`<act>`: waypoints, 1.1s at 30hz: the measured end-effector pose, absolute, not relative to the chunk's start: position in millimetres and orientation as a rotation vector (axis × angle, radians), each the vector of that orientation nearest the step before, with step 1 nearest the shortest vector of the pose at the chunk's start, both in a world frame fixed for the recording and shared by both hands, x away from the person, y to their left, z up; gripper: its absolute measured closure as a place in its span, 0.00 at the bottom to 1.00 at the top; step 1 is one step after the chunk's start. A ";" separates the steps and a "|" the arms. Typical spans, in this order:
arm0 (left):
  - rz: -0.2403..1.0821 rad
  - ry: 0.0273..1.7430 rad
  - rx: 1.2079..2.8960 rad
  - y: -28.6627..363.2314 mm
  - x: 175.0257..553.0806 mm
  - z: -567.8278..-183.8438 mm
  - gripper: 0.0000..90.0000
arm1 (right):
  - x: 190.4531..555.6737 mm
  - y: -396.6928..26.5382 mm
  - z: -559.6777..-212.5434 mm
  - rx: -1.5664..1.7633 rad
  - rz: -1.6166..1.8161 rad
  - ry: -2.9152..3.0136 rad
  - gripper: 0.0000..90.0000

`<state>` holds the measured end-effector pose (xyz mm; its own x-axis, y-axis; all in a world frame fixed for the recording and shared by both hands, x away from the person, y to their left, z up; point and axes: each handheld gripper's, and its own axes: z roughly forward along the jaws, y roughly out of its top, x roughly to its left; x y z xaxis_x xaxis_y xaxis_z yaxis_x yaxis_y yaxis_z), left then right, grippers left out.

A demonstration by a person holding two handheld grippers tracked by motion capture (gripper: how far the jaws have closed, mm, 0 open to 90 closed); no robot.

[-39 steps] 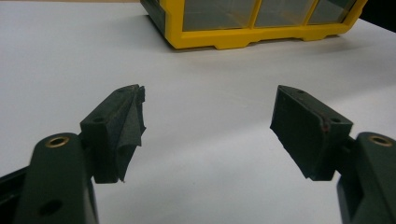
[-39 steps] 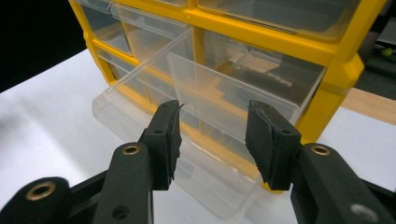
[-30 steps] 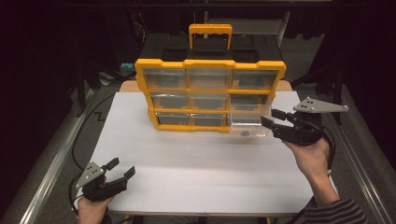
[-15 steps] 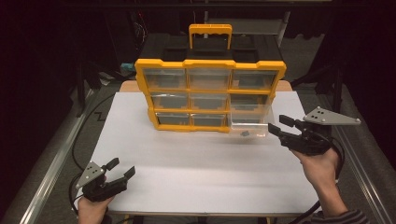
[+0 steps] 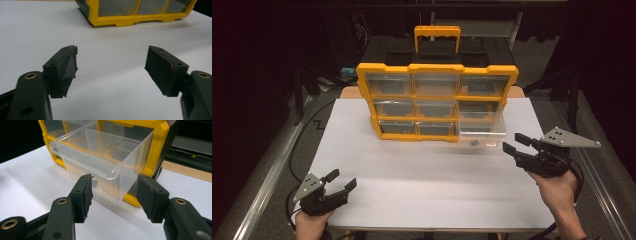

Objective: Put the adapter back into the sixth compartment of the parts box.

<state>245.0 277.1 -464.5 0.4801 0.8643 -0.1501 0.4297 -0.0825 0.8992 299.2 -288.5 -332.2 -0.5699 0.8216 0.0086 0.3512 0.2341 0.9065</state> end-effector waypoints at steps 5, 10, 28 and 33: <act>0.530 1.115 1.702 277.1 245.0 -464.5 0.29 | 293.5 -291.4 -342.5 1.089 1.302 2.039 0.52; 0.530 1.117 1.701 277.0 245.1 -464.5 0.29 | 292.3 -292.8 -350.3 1.097 1.302 2.040 0.50; 0.530 1.117 1.701 277.2 245.1 -464.5 0.29 | 285.6 -295.2 -384.6 1.146 1.304 2.039 0.47; 0.530 1.118 1.701 277.2 245.1 -464.5 0.29 | 285.3 -296.5 -394.0 1.157 1.304 2.038 0.46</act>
